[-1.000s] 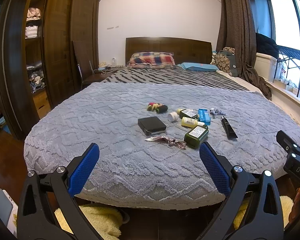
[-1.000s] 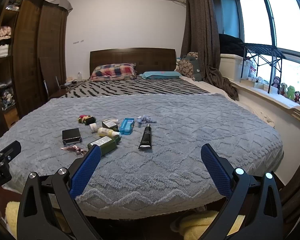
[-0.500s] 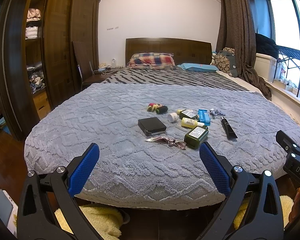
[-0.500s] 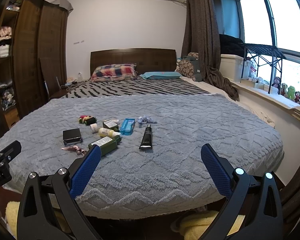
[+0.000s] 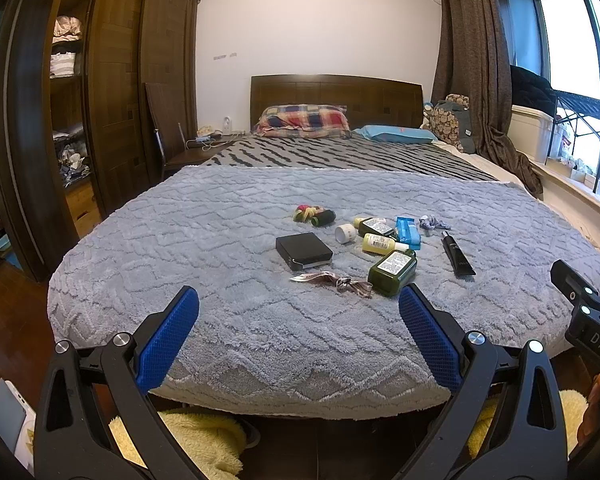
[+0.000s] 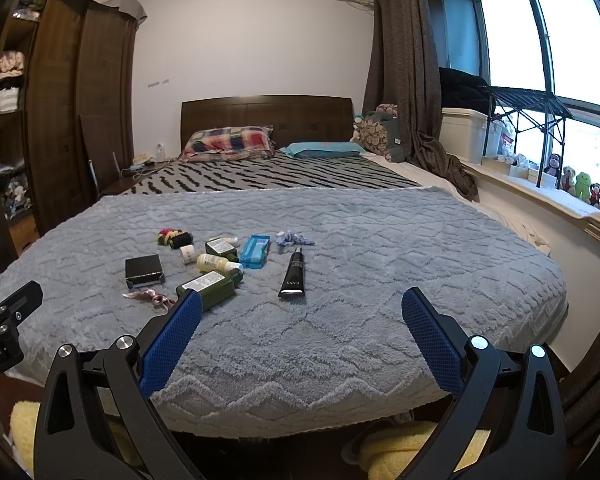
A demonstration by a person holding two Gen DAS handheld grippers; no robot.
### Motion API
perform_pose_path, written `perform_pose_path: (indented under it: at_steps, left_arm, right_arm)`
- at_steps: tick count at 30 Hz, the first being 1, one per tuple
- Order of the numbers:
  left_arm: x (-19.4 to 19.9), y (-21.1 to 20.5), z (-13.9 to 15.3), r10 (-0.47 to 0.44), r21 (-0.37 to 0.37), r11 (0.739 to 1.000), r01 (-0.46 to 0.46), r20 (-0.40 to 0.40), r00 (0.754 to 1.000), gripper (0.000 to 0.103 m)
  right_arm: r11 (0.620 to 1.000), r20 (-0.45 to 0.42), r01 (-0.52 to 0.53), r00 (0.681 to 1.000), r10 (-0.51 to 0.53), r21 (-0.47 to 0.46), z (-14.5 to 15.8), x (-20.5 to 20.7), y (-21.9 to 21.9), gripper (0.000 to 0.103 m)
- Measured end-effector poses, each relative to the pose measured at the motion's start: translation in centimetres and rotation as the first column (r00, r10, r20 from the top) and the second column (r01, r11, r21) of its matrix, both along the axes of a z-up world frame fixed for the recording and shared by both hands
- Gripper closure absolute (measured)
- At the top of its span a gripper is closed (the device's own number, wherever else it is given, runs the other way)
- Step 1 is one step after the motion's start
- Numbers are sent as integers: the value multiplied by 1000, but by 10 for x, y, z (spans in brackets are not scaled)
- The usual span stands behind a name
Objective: Collect trash
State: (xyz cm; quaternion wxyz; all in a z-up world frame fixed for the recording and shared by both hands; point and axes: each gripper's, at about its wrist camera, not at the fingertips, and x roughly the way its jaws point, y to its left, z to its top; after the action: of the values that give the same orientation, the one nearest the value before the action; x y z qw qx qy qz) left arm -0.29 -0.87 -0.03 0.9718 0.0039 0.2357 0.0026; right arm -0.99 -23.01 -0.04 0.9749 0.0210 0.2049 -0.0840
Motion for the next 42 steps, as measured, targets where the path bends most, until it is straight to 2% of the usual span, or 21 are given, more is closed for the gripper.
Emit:
perform_pose_path:
  at_steps: [10,18,24,27,31,37,42]
  left_arm:
    - [2,4,-7,-6,2,1000,6,-10,1000,8]
    - [18,4,-14,-8,15,1000,8,-38,999,8]
    - [37,0,-27,-20,45,999,23,-70,997,8]
    - [50,-3,-39,-38,45,998,44,-111,993,8]
    - [68,-14,-55,-75,65,994,85,-151,986,8]
    - [102,-42,-70,-160,109,977,185,-201,966,8]
    - [137,-57,-78,-219,73,968,241,-229,949,9]
  right_arm:
    - [1000,0,-1,1000,1,7,-2,1,0,3]
    - [998,-12,-23,1000,24,62,-11,18,-8,3]
    - [999,-9,-11,1000,12,31,-22,33,-9,3]
    - [1000,-41,13,999,-12,12,-32,46,-12,3]
    - [998,-101,11,995,-4,69,-48,69,-27,3]
    - [996,-166,5,986,9,84,-59,108,-42,3]
    - [993,-234,-24,971,51,120,-72,156,-51,3]
